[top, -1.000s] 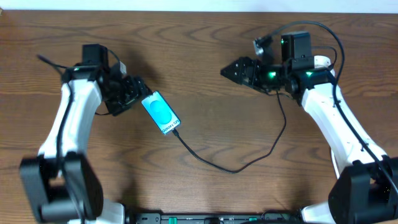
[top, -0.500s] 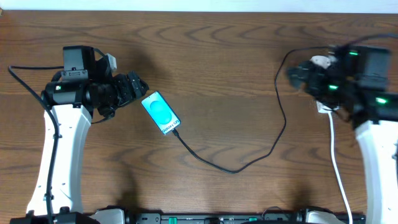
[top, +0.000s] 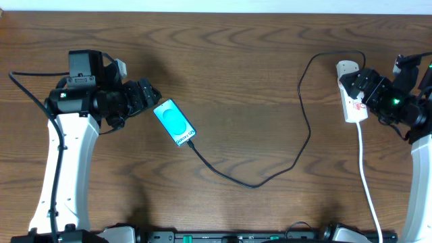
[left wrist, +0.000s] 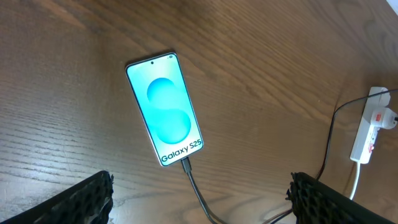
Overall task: Plug charger to phone and switch on socket
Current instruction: 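Release the phone and move the right gripper to the power strip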
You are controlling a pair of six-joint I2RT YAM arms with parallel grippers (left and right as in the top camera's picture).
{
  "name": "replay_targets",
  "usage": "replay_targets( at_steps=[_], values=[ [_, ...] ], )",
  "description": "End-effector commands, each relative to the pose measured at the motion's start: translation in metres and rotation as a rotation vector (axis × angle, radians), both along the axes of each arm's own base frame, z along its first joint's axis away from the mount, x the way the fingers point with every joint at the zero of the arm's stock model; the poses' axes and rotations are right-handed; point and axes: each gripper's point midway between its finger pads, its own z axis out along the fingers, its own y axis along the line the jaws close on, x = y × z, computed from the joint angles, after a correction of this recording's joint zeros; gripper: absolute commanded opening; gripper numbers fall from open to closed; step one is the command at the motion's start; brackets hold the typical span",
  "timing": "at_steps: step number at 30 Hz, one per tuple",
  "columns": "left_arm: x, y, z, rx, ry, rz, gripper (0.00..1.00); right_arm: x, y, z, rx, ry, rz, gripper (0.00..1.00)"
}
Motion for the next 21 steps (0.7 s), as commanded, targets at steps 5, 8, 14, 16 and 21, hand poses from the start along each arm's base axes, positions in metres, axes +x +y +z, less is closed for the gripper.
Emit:
replay_targets(
  at_steps=[5, 8, 14, 16, 21],
  values=[
    [-0.003, 0.002, 0.0, 0.008, 0.003, 0.0, 0.91, 0.022, -0.008, -0.019, 0.056, 0.015, 0.023, 0.99],
    [-0.003, 0.002, 0.0, 0.008, 0.003, 0.0, 0.91, 0.031, -0.013, -0.032, 0.089, 0.032, 0.025, 0.99],
    [-0.003, 0.002, 0.0, 0.009, 0.003, 0.0, 0.91, 0.049, -0.023, -0.055, 0.097, 0.051, 0.017, 0.99],
    [-0.003, 0.002, -0.001, 0.009, 0.003, 0.0, 0.92, 0.056, -0.027, -0.06, 0.099, 0.044, 0.007, 0.99],
    [-0.003, 0.003, -0.001, 0.02, 0.0, -0.006, 0.92, 0.068, -0.046, -0.072, 0.11, 0.033, -0.03, 0.99]
  ],
)
